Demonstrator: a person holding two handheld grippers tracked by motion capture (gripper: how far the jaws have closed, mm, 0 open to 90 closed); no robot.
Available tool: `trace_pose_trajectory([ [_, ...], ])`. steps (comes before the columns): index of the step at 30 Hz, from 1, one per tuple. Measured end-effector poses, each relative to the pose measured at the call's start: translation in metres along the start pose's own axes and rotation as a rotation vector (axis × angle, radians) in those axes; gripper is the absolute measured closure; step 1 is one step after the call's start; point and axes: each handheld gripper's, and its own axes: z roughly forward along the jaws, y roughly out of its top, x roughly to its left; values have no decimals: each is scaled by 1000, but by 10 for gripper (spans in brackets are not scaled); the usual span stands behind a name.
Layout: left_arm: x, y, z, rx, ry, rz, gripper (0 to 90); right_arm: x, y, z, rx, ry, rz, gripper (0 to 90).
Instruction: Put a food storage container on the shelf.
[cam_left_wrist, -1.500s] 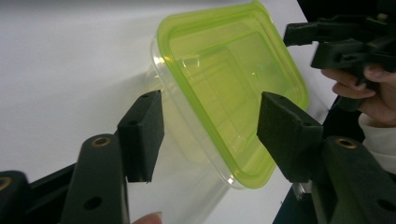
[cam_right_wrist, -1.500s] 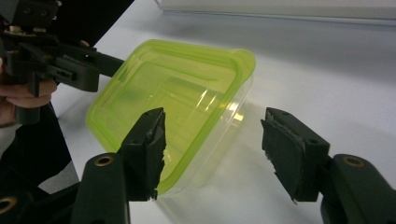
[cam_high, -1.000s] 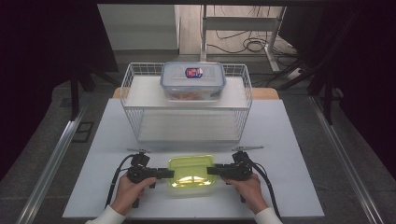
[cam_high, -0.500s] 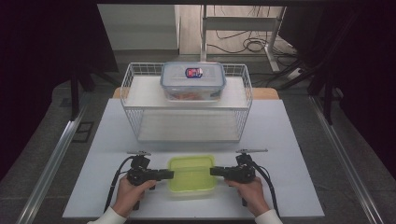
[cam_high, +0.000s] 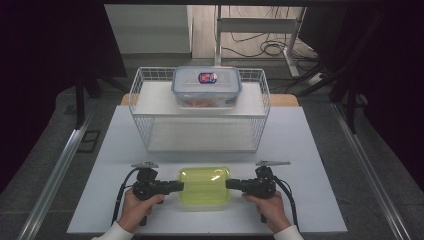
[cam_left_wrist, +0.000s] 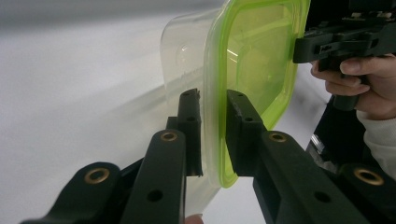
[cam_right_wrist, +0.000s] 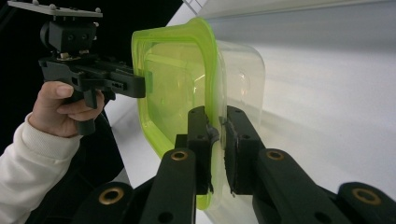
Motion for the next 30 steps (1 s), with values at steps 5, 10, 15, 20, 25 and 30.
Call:
trace_pose_trajectory([
  [5, -4, 0, -3, -1, -5, 23, 776, 3, 0, -2, -12, 0, -44, 815],
  [10, -9, 2, -6, -6, 2, 54, 776, 9, 4, -7, -26, -5, -101, 815],
  [15, -14, 4, -9, -15, 2, 78, 775, 14, 6, -10, -36, -6, -128, 815],
  [20, -17, 5, -9, -20, 8, 96, 775, 18, 8, -14, -38, -18, -158, 814],
  [25, -20, 7, -11, -26, 6, 108, 776, 22, 10, -18, -49, -27, -187, 814],
  [30, -24, 11, -14, -34, -12, 111, 776, 25, 13, -21, -62, -31, -202, 814],
])
